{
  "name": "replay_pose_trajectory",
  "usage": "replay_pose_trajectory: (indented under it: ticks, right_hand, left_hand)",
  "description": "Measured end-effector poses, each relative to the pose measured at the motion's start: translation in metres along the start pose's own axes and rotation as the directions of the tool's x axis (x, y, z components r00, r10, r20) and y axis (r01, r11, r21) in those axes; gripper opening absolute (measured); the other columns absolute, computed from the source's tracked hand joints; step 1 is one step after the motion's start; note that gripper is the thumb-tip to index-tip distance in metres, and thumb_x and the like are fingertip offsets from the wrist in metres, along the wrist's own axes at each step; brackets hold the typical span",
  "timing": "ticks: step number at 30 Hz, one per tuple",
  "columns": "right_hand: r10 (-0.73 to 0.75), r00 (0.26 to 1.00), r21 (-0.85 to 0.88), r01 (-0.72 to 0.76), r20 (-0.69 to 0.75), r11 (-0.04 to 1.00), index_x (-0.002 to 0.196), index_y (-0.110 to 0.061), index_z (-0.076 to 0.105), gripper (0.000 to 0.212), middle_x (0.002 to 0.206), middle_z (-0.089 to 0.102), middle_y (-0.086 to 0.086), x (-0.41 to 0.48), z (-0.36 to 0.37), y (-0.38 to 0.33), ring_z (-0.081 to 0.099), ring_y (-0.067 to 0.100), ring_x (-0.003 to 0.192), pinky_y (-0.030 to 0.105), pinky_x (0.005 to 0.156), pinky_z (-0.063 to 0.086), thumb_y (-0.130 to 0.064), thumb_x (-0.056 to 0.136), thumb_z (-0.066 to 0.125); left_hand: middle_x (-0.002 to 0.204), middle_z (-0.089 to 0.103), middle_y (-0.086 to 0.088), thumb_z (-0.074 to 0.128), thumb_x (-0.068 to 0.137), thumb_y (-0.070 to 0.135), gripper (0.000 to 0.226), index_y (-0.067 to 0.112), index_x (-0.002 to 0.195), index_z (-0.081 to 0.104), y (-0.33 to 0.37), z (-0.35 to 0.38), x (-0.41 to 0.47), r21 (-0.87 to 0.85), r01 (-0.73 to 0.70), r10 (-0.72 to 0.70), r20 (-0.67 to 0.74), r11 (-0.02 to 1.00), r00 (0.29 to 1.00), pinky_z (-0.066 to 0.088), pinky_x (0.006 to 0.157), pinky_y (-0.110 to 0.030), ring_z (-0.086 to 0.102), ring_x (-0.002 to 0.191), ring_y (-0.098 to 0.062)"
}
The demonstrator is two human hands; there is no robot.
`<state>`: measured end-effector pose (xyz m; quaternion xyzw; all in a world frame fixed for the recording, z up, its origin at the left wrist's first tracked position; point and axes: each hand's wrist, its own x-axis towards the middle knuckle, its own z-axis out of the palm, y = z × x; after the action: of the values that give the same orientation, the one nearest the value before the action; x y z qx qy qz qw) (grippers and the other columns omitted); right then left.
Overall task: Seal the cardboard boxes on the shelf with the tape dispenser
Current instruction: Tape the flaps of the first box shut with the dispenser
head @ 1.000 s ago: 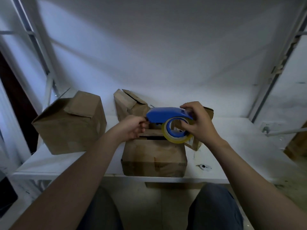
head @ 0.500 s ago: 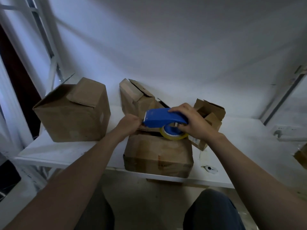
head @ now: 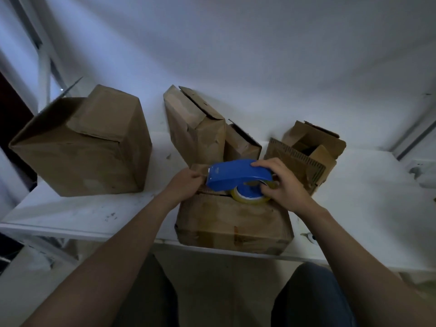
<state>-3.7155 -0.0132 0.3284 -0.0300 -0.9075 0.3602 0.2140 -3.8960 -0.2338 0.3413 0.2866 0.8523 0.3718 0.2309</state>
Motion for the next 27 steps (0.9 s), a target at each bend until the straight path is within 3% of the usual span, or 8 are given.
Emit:
replay_pose_trajectory:
  ticks: [6,11,13,15,19,22,27]
  right_hand:
    - [0.007,1.000,-0.018,-0.007,-0.005,1.000,0.139,-0.034,0.049,0.069,0.128,0.051,0.002,0.002,0.004,0.001,0.054,0.015,0.115,0.038,0.093,0.049,0.006,0.085,0.066]
    - [-0.005,1.000,-0.092,0.007,0.021,0.996,0.143,-0.034,0.048,0.074,0.118,0.051,0.003,0.004,0.006,-0.007,0.052,0.015,0.109,0.026,0.092,0.045,0.005,0.084,0.068]
    - [-0.007,1.000,-0.123,0.009,0.016,0.992,0.145,-0.036,0.048,0.077,0.109,0.048,0.002,0.004,0.007,-0.010,0.049,0.013,0.102,0.021,0.088,0.042,0.005,0.083,0.068]
    - [-0.006,1.000,-0.141,0.005,-0.006,0.990,0.145,-0.036,0.048,0.078,0.105,0.046,0.003,0.003,0.007,-0.013,0.048,0.015,0.098,0.024,0.087,0.042,0.006,0.082,0.068]
    - [-0.007,0.999,-0.185,-0.003,-0.051,0.983,0.143,-0.037,0.050,0.080,0.103,0.046,0.005,-0.001,0.002,-0.014,0.047,0.020,0.094,0.032,0.084,0.044,0.008,0.080,0.069]
    - [-0.005,0.999,-0.215,-0.004,-0.044,0.977,0.142,-0.038,0.049,0.081,0.102,0.045,0.004,-0.004,-0.003,-0.017,0.046,0.018,0.093,0.028,0.084,0.044,0.009,0.079,0.069]
    - [-0.006,0.999,-0.228,-0.003,-0.037,0.974,0.141,-0.037,0.051,0.081,0.103,0.045,0.003,-0.006,-0.005,-0.017,0.044,0.016,0.094,0.013,0.085,0.037,0.011,0.078,0.069]
  left_hand:
    - [0.090,0.068,-0.011,0.049,0.101,0.024,0.033,0.002,0.102,0.074,-0.006,-0.009,0.007,0.086,-0.052,0.049,0.031,0.995,0.998,0.040,0.061,-0.022,0.055,0.070,-0.010]
    - [0.086,0.066,-0.014,0.052,0.100,0.021,0.032,-0.002,0.093,0.072,-0.013,-0.015,0.007,0.084,-0.078,0.074,0.047,0.993,0.996,0.038,0.062,-0.027,0.053,0.071,-0.014]
    - [0.077,0.060,-0.003,0.053,0.099,0.020,0.031,0.012,0.074,0.069,-0.016,-0.018,0.006,0.089,-0.086,0.084,0.025,0.992,0.996,0.036,0.061,-0.027,0.053,0.072,-0.015]
    - [0.078,0.059,-0.002,0.053,0.100,0.022,0.036,0.024,0.066,0.064,-0.018,-0.023,0.004,0.118,-0.104,0.104,0.000,0.988,0.995,0.038,0.062,-0.026,0.054,0.073,-0.015]
    - [0.095,0.068,-0.013,0.054,0.101,0.029,0.034,0.013,0.080,0.076,-0.036,-0.038,0.003,0.135,-0.096,0.099,-0.016,0.986,0.995,0.046,0.077,-0.038,0.062,0.086,-0.025]
    - [0.087,0.072,-0.011,0.054,0.101,0.035,0.039,0.026,0.070,0.076,-0.050,-0.048,0.000,0.123,-0.108,0.110,-0.012,0.987,0.994,0.047,0.069,-0.038,0.065,0.081,-0.037]
    - [0.078,0.069,-0.008,0.056,0.101,0.032,0.037,0.021,0.070,0.073,-0.065,-0.059,-0.004,0.105,-0.061,0.069,-0.079,0.993,0.994,0.039,0.057,-0.030,0.057,0.059,-0.028]
